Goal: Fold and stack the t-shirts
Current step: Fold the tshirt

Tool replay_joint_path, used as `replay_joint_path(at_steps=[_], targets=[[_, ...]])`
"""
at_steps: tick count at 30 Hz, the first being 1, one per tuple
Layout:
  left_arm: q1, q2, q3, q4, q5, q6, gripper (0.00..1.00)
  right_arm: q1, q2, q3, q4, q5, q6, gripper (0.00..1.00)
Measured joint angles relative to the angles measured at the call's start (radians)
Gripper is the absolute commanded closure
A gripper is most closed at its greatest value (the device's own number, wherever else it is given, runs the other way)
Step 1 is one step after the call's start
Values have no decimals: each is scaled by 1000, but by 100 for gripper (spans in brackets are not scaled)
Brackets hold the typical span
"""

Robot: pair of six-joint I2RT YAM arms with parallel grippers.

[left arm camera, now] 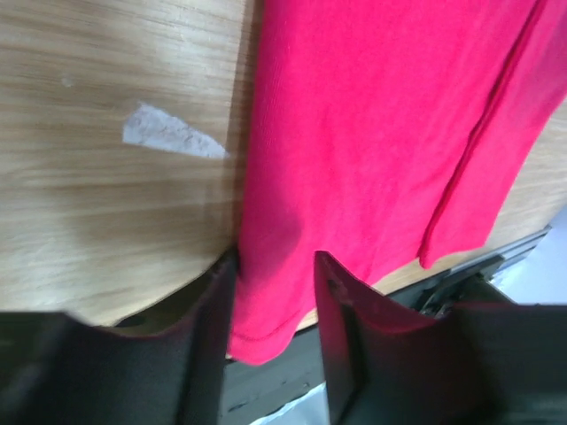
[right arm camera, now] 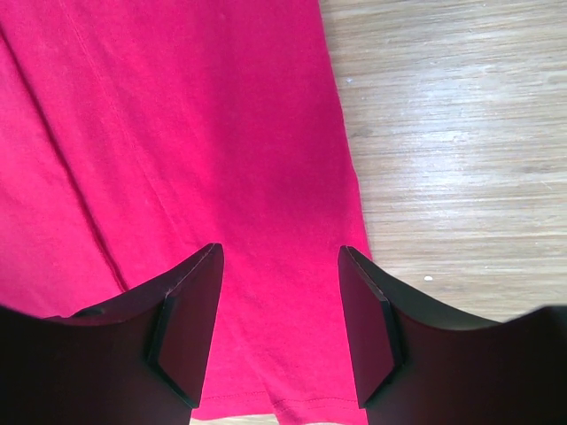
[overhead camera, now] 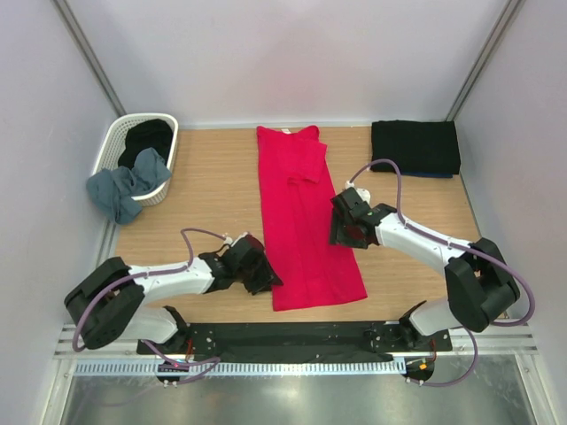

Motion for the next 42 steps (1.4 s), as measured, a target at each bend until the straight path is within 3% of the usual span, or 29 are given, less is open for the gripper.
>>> replay_joint_path(at_steps=[4, 5, 6, 18, 21, 23, 24, 25, 27, 28, 35, 42], targets=[[-1, 50, 4, 50, 19, -14, 83, 0, -6, 0, -8, 8, 0, 39], [-2, 53, 4, 50, 20, -13, 95, 0, -7, 0, -10, 11, 0, 39], [-3, 52, 4, 46, 16, -11, 100, 0, -8, 0, -14, 14, 0, 39], [45, -7, 85, -258, -96, 163, 98, 0, -77, -23, -14, -10, 52, 39], [60, -7, 83, -284, -95, 193, 93, -1, -91, -53, 6, -37, 77, 38], [65, -12, 83, -294, -96, 210, 83, -2, -92, -61, 6, -45, 90, 38], [67, -19, 83, -304, -97, 216, 77, -3, -92, -62, 6, -48, 93, 36], [68, -29, 83, -317, -98, 227, 60, -3, -93, -62, 6, -48, 97, 35], [69, -64, 83, -356, -106, 241, 41, -3, -97, -62, 6, -48, 100, 29], [70, -82, 85, -375, -108, 252, 38, -3, -99, -62, 6, -48, 100, 28], [72, -192, 230, -525, -140, 293, 35, -17, -101, -52, -10, -31, 103, 19], [15, -228, 261, -405, -134, 225, 24, -160, -100, -56, 41, -58, 104, 19]])
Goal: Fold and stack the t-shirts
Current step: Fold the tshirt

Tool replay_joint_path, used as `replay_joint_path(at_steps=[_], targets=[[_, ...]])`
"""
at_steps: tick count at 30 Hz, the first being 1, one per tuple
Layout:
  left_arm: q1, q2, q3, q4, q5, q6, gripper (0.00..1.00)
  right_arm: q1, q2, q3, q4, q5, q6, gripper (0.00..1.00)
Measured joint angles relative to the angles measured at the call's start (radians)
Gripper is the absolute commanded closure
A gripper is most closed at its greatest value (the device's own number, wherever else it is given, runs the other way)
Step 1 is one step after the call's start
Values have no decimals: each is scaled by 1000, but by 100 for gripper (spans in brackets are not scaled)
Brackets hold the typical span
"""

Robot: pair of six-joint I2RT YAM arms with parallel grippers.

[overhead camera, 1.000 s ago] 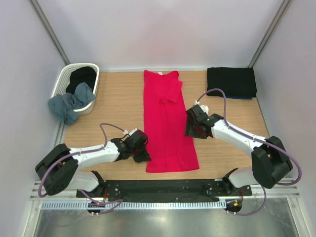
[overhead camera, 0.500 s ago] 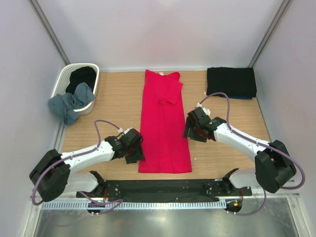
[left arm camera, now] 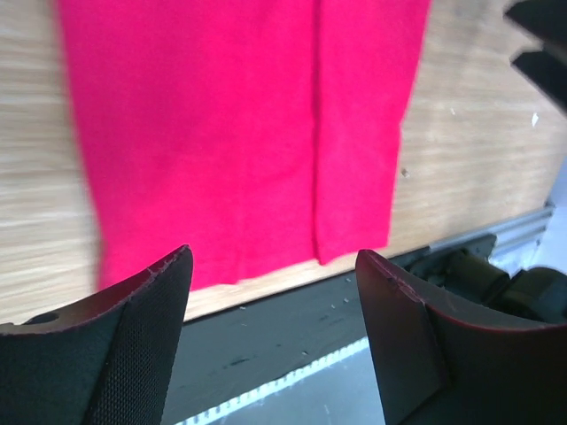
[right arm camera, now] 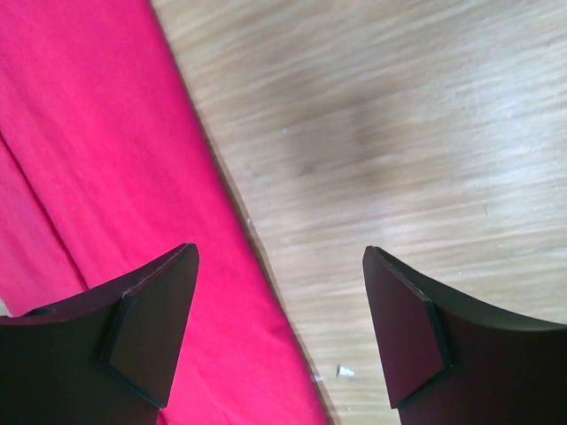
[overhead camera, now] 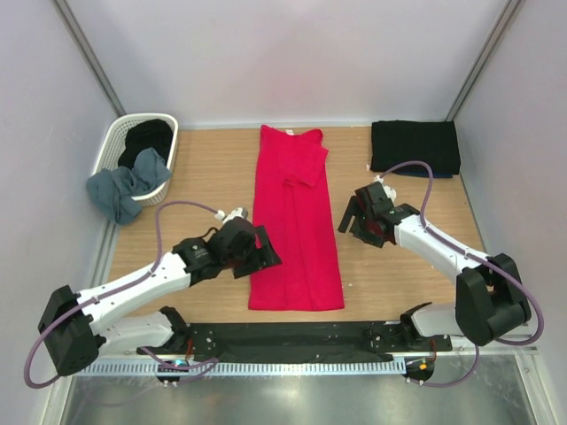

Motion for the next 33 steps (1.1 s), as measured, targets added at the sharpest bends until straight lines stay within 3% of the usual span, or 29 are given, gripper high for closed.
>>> replay_joint_path(at_steps=[11, 18, 33], targets=[[-270, 327, 8, 266, -45, -230, 29, -114, -51, -46, 57, -43, -29, 9], [-333, 448, 42, 360, -56, -335, 42, -137, -155, -69, 55, -43, -39, 8], [-396, 547, 72, 394, -80, -454, 47, -140, -245, -111, 32, -34, -67, 8]])
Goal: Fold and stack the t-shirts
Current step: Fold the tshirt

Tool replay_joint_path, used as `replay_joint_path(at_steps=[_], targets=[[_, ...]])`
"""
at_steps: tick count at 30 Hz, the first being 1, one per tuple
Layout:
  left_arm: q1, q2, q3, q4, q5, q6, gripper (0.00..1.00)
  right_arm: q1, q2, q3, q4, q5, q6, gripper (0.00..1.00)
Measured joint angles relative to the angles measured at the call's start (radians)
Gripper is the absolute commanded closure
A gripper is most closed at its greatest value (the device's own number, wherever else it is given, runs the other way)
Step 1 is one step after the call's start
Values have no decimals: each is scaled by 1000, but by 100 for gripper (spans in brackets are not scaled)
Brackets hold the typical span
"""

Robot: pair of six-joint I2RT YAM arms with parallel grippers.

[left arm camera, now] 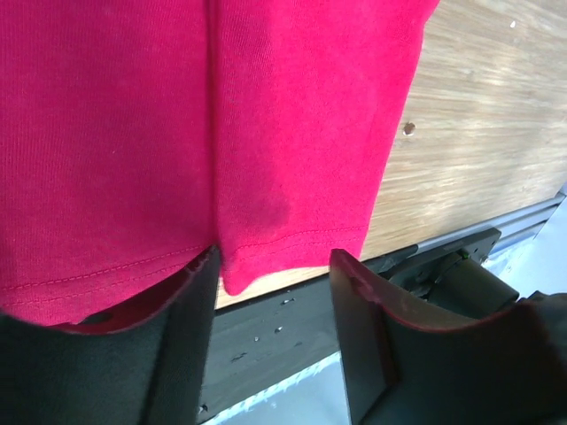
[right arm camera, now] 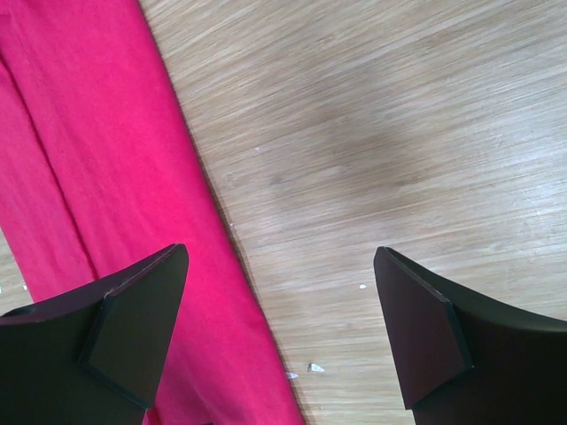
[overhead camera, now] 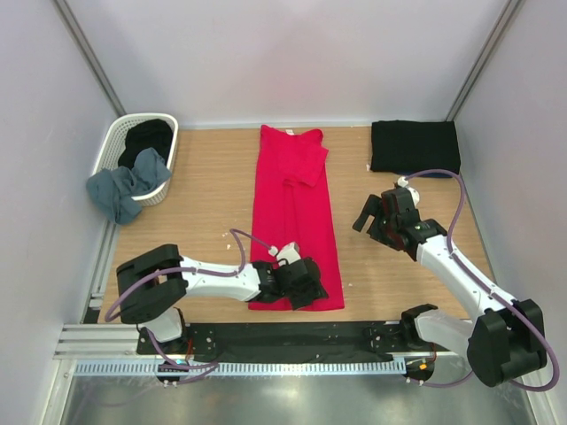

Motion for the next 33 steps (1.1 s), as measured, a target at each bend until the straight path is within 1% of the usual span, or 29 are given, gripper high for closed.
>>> replay_joint_path(at_steps=[3, 4, 5, 7, 9, 16, 19, 20, 23, 29, 33], targets=[[-1, 5, 6, -2, -8, -12, 53, -1, 0, -2, 0, -1, -3, 8], [-2, 6, 8, -2, -11, -13, 56, -1, 0, -2, 0, -2, -3, 8], [-4, 6, 10, -3, -13, -14, 62, -1, 0, -3, 1, -3, -3, 8], [-6, 6, 13, -6, -18, -15, 65, -1, 0, -4, 1, -4, -3, 8], [-6, 6, 14, -13, -22, -15, 66, -2, 0, -6, 0, -4, -3, 8], [-7, 6, 26, -70, -24, -15, 64, -5, 0, -10, 0, -4, -3, 8], [-7, 6, 31, -90, -24, -15, 69, -6, 0, -10, 0, -5, -4, 8], [-7, 6, 32, -95, -24, -14, 74, -6, 0, -10, 0, -5, -4, 8], [-7, 7, 32, -109, -24, -15, 80, -6, 0, -10, 0, -10, -4, 8], [-7, 27, 54, -123, -24, -10, 100, -6, 0, -10, 0, -11, -6, 8], [-8, 27, 59, -143, -29, -6, 100, -6, 0, -11, 0, -11, -10, 8]])
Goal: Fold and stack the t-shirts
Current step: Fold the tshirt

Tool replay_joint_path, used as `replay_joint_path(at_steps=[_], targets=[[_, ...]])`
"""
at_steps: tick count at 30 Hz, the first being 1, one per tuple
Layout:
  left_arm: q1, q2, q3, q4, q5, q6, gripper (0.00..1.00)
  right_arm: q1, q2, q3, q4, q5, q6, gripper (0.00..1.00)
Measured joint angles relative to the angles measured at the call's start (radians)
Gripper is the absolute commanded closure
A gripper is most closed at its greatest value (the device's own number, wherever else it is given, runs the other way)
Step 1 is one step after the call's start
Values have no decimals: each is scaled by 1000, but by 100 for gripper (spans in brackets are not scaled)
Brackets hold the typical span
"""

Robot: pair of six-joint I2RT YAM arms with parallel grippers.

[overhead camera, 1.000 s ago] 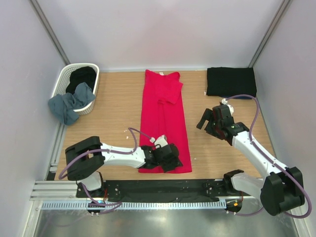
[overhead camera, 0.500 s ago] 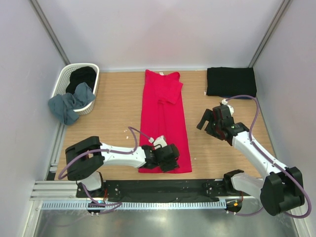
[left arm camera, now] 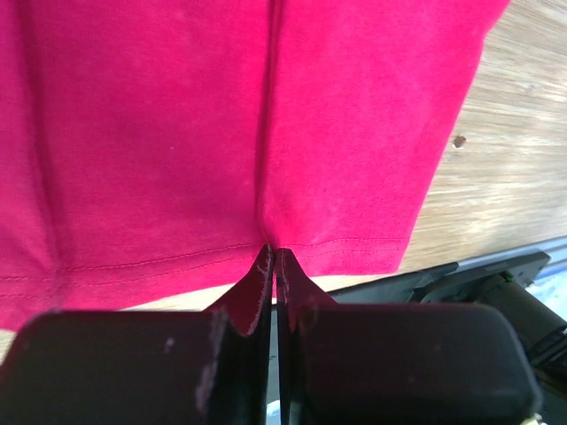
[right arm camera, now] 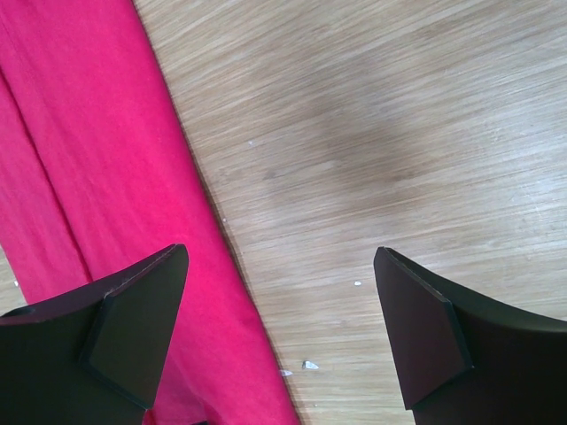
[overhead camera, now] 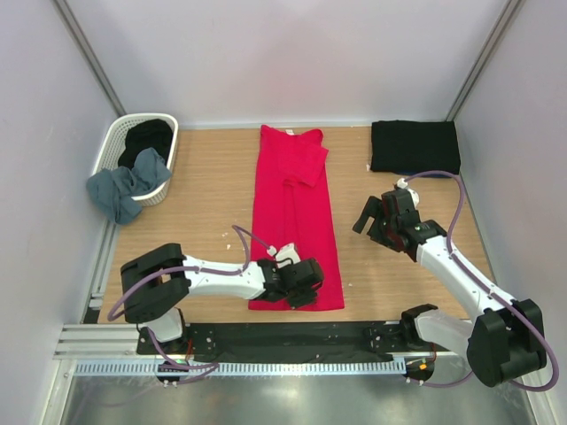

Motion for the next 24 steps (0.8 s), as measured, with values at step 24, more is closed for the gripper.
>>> replay_joint_path(at_steps=[24], targets=[[2, -129, -60, -109, -36, 6, 100, 0, 28, -14, 16, -42, -5, 8]])
